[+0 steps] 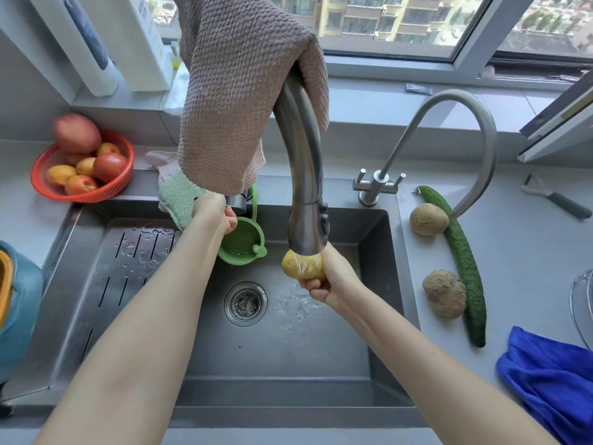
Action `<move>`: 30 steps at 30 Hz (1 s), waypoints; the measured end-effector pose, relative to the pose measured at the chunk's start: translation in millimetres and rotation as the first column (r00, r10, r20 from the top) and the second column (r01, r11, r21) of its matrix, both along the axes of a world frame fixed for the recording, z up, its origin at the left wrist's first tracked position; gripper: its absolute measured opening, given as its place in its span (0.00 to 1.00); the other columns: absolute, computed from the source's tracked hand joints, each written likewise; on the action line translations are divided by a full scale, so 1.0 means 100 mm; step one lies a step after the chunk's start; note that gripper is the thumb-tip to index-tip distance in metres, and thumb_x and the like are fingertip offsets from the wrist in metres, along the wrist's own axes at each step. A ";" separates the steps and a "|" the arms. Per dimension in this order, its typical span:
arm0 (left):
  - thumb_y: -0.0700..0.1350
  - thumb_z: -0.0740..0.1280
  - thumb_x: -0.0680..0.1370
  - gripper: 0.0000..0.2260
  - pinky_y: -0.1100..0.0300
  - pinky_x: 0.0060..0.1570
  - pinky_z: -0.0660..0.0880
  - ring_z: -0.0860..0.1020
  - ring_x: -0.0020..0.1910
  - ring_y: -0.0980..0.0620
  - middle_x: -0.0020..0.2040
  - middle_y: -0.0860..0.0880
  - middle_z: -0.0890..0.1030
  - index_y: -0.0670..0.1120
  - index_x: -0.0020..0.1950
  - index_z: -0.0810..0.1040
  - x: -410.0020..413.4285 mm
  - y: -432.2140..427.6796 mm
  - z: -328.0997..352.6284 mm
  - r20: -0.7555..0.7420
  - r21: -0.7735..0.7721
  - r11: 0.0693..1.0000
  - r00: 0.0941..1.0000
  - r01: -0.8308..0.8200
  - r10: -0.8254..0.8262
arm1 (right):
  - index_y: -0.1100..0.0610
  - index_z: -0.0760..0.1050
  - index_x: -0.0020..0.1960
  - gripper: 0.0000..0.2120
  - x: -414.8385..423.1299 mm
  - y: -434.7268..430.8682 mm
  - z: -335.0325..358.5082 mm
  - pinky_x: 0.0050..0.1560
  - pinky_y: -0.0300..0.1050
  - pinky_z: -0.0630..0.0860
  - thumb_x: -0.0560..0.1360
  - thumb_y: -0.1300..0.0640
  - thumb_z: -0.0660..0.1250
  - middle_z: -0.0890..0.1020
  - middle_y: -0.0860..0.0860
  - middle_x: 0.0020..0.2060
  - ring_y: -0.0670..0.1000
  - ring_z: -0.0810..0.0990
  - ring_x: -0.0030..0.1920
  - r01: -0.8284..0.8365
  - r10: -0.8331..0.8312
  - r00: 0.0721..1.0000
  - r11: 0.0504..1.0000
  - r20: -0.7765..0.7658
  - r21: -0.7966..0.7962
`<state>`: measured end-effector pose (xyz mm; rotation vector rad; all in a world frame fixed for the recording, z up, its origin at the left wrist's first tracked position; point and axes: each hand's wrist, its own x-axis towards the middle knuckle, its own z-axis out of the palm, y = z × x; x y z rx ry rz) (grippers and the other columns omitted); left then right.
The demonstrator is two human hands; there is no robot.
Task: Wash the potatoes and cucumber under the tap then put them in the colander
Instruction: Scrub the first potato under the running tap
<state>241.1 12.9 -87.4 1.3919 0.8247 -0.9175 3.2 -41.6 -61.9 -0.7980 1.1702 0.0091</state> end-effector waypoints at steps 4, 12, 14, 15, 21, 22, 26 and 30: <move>0.42 0.61 0.79 0.16 0.77 0.20 0.56 0.61 0.23 0.57 0.29 0.52 0.62 0.46 0.33 0.62 0.00 -0.01 -0.01 -0.001 0.005 1.000 1.000 0.011 -0.011 | 0.55 0.68 0.41 0.06 0.00 -0.01 -0.02 0.19 0.30 0.53 0.72 0.53 0.59 0.72 0.53 0.25 0.47 0.61 0.21 0.007 -0.007 1.000 1.000 0.004 0.010; 0.43 0.61 0.79 0.14 0.76 0.19 0.57 0.63 0.15 0.55 0.30 0.52 0.64 0.45 0.34 0.64 0.00 0.01 0.00 0.016 0.011 1.000 1.000 0.007 -0.007 | 0.54 0.67 0.41 0.05 0.01 -0.01 -0.01 0.19 0.30 0.54 0.72 0.53 0.59 0.70 0.52 0.25 0.47 0.61 0.21 0.014 -0.015 1.000 1.000 0.014 0.017; 0.44 0.58 0.80 0.10 0.74 0.19 0.59 0.65 0.23 0.55 0.32 0.49 0.66 0.45 0.39 0.67 -0.13 0.04 0.13 0.096 0.021 0.997 0.992 0.075 -0.077 | 0.54 0.68 0.40 0.06 0.00 -0.01 0.01 0.20 0.30 0.54 0.72 0.53 0.59 0.70 0.52 0.25 0.47 0.61 0.22 0.012 -0.012 1.000 1.000 0.013 0.013; 0.46 0.57 0.80 0.09 0.72 0.19 0.61 0.66 0.26 0.54 0.33 0.48 0.67 0.44 0.42 0.68 -0.24 0.06 0.22 0.144 0.042 0.988 0.978 0.148 -0.152 | 0.55 0.69 0.40 0.06 0.00 -0.01 0.01 0.20 0.30 0.53 0.72 0.53 0.59 0.70 0.52 0.25 0.47 0.61 0.23 0.011 -0.011 1.000 1.000 0.009 0.011; 0.51 0.67 0.72 0.10 0.54 0.39 0.73 0.75 0.37 0.48 0.35 0.48 0.77 0.46 0.38 0.76 -1.54 0.19 0.32 0.629 0.172 0.730 0.497 0.661 -0.598 | 0.56 0.71 0.31 0.13 0.01 0.02 0.12 0.18 0.28 0.52 0.72 0.51 0.58 0.71 0.54 0.22 0.45 0.60 0.17 -0.035 0.037 0.999 0.983 -0.005 0.178; 0.52 0.69 0.69 0.11 0.54 0.38 0.75 0.77 0.36 0.49 0.34 0.48 0.78 0.45 0.37 0.78 -1.74 0.23 0.28 0.714 0.210 0.736 0.414 0.644 -0.565 | 0.55 0.70 0.25 0.17 0.00 0.03 0.13 0.18 0.27 0.52 0.71 0.51 0.59 0.69 0.51 0.19 0.44 0.58 0.16 -0.048 0.055 0.998 0.976 -0.023 0.213; 0.53 0.65 0.70 0.16 0.65 0.40 0.73 0.77 0.36 0.58 0.35 0.48 0.80 0.40 0.41 0.82 -1.95 0.40 0.02 0.881 0.350 0.731 0.058 0.586 -0.469 | 0.52 0.60 0.24 0.18 -0.08 0.15 0.13 0.20 0.26 0.54 0.71 0.55 0.59 0.63 0.47 0.17 0.44 0.56 0.14 0.033 -0.002 0.985 0.984 -0.172 0.175; 0.53 0.50 0.76 0.21 0.53 0.32 0.66 0.74 0.33 0.40 0.33 0.41 0.78 0.40 0.33 0.71 -1.98 0.43 -0.06 0.784 0.565 0.679 -0.048 0.469 -0.619 | 0.57 0.65 0.27 0.17 -0.07 0.29 -0.03 0.28 0.39 0.62 0.73 0.53 0.53 0.71 0.53 0.23 0.52 0.66 0.26 -0.009 -0.051 0.987 0.930 -0.154 -0.368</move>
